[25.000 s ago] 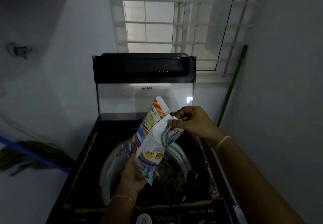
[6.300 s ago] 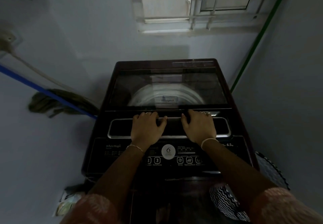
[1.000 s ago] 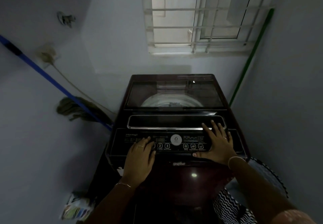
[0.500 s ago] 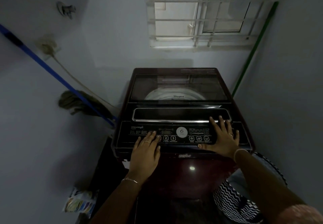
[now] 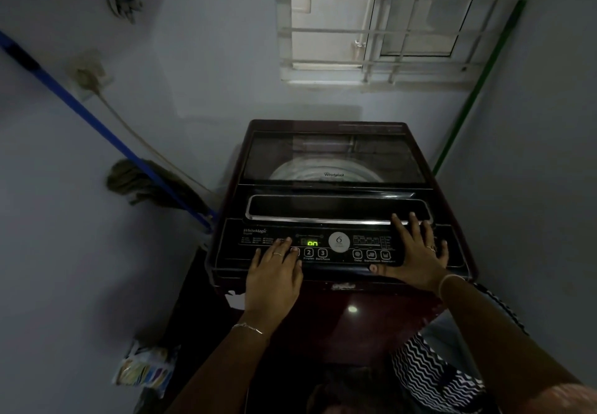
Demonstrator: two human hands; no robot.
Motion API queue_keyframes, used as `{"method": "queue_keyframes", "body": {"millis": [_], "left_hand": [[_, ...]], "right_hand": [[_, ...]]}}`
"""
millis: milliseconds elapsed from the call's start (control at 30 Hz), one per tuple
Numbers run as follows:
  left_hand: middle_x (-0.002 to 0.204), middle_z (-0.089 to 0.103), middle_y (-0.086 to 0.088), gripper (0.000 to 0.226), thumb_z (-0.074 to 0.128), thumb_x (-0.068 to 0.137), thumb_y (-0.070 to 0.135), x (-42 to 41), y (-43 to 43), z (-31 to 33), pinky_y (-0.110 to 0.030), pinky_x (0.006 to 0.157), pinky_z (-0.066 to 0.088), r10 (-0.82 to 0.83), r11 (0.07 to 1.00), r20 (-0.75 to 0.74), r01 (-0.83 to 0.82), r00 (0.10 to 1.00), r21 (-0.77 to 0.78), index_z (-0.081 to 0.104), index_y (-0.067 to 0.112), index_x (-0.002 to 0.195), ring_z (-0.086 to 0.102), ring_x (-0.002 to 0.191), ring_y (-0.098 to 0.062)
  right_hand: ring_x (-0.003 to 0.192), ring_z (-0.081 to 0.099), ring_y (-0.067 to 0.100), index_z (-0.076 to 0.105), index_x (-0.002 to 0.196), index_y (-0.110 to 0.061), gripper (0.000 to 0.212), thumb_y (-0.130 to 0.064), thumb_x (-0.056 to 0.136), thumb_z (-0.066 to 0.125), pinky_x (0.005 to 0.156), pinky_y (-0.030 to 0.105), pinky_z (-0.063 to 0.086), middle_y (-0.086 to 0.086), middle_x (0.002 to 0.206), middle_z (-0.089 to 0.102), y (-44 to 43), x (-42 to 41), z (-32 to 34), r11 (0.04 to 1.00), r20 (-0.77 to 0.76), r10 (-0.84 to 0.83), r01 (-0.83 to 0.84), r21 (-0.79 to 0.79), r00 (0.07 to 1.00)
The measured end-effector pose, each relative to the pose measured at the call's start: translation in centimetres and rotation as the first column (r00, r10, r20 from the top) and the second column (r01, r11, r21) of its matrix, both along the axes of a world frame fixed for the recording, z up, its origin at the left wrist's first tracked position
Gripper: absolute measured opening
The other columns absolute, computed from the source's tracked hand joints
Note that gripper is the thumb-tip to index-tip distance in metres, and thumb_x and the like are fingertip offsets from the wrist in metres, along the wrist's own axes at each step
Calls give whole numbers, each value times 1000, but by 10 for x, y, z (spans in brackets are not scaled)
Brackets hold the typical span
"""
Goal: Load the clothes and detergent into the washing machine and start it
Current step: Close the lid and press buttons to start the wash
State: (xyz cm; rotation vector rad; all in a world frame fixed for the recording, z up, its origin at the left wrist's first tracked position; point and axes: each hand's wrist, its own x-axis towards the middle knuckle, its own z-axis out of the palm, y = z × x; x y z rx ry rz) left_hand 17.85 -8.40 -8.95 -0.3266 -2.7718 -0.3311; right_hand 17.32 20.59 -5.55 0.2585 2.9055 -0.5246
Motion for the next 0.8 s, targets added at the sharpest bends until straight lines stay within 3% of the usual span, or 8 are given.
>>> {"method": "queue_keyframes", "body": {"millis": [400, 567, 800], "left_hand": [[139, 53, -1, 46, 37, 93, 34, 4, 3, -5, -51, 109, 35, -8, 997, 52, 11, 999, -76, 47, 28, 137, 46, 133, -19], [143, 49, -7, 49, 27, 94, 48, 6, 1, -4, -53, 110, 33, -33, 990, 93, 45, 995, -137, 40, 35, 140, 44, 134, -24], [144, 47, -11, 54, 31, 91, 56, 9, -1, -6, -57, 107, 33, -51, 976, 98, 70, 994, -204, 37, 38, 141, 44, 134, -27]], "right_hand": [[144, -27, 25, -14, 147, -45, 127, -84, 53, 62, 112, 61, -8, -5, 157, -27, 0, -1, 0, 1000, 10, 6, -6, 1, 1000], [144, -26, 25, -14, 147, -46, 127, -85, 53, 61, 112, 61, -8, -4, 157, -27, 0, -1, 0, 1000, 5, 1, -1, 7, 1000], [143, -29, 24, -18, 145, -46, 127, -84, 54, 62, 111, 60, -10, -5, 156, -31, -2, -1, 5, 1000, 49, 6, -6, -9, 999]]}}
